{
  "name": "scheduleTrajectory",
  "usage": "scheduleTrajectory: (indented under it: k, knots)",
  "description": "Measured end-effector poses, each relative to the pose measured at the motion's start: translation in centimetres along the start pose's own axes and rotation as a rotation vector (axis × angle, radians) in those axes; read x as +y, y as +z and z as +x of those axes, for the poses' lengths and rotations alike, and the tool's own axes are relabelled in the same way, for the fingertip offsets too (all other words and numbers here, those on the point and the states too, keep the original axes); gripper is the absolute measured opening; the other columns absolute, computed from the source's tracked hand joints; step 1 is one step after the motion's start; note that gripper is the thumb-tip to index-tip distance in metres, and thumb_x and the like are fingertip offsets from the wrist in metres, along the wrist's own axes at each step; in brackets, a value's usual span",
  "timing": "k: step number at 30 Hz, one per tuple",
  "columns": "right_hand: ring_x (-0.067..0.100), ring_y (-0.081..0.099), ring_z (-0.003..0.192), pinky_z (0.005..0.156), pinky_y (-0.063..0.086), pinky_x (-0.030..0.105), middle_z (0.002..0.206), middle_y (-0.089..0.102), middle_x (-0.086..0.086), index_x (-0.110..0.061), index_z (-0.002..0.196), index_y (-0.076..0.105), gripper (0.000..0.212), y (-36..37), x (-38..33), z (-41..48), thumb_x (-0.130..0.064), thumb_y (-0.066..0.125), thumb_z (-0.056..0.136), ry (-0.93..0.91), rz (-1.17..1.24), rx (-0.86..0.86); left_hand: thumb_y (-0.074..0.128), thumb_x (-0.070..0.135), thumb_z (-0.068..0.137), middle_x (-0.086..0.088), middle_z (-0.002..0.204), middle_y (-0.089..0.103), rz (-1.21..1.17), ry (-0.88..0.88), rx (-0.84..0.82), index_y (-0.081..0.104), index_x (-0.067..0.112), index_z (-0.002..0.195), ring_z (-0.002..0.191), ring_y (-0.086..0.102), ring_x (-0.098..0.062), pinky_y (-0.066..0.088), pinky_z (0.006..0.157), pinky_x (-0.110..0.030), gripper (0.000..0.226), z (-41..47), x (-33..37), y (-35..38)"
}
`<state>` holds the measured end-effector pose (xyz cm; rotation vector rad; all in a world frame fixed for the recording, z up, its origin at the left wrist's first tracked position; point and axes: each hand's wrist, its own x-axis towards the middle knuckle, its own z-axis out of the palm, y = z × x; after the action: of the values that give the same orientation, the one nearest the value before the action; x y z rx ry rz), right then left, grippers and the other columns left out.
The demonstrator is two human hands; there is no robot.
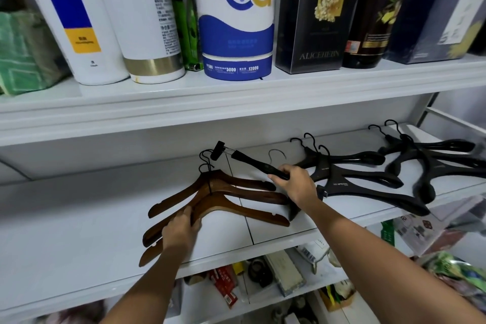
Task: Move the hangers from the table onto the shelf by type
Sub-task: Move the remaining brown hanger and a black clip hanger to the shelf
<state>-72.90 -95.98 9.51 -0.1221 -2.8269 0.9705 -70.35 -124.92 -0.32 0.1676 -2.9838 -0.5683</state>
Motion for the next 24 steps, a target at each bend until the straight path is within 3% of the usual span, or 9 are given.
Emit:
scheduleTrajectory:
  k: [9, 13, 17, 21, 24]
  knots:
    - [0.015, 0.061, 0.085, 0.067, 0.045, 0.026, 0.090, 0.066, 0.000, -0.020, 0.104, 0.066, 0.034, 0.8, -0.9, -0.5, -0.048, 0.064, 0.086, -0.033, 0.040, -0.029, 0.045, 0.040, 0.096, -0.004, 0.106, 0.061, 0.121, 0.083, -0.018, 0.051, 0.020, 0.117, 0.098, 0.059, -0.020, 0.050, 0.081, -0.031, 0.031, 0.4, 0.6, -0.4]
    - [0.014, 0.059, 0.082, 0.063, 0.041, 0.023, 0.087, 0.062, -0.003, -0.019, 0.106, 0.067, 0.034, 0.8, -1.2, -0.9, -0.047, 0.064, 0.086, -0.038, 0.060, -0.025, 0.046, 0.041, 0.095, -0.003, 0.118, 0.056, 0.155, 0.085, -0.038, 0.050, 0.018, 0.124, 0.110, 0.054, -0.020, 0.049, 0.090, -0.032, 0.037, 1.0, 0.6, -0.1]
    - [0.016, 0.062, 0.088, 0.067, 0.046, 0.026, 0.094, 0.066, 0.000, -0.020, 0.109, 0.066, 0.035, 0.7, -1.7, -1.0, -0.047, 0.063, 0.087, -0.040, 0.028, -0.039, 0.049, 0.046, 0.093, -0.005, 0.125, 0.052, 0.180, 0.094, -0.070, 0.043, 0.016, 0.131, 0.118, 0.049, -0.023, 0.045, 0.096, -0.035, 0.049, 1.4, 0.8, -0.3]
    - [0.017, 0.062, 0.085, 0.065, 0.046, 0.027, 0.096, 0.069, 0.003, -0.020, 0.111, 0.066, 0.038, 0.7, -3.0, -1.3, -0.049, 0.062, 0.087, -0.067, -0.012, -0.050, 0.046, 0.041, 0.094, -0.004, 0.128, 0.050, 0.203, 0.187, -0.088, 0.042, 0.020, 0.134, 0.120, 0.046, -0.022, 0.038, 0.100, -0.035, 0.045, 1.6, 0.3, -2.2]
    - [0.020, 0.063, 0.085, 0.067, 0.049, 0.030, 0.096, 0.070, 0.004, -0.021, 0.112, 0.065, 0.040, 1.0, -4.4, -1.8, -0.051, 0.062, 0.087, -0.096, -0.052, -0.057, 0.047, 0.038, 0.094, 0.001, 0.132, 0.049, 0.214, 0.321, -0.210, 0.042, 0.026, 0.135, 0.122, 0.043, -0.020, 0.034, 0.104, -0.033, 0.043, 0.8, -0.9, -4.0]
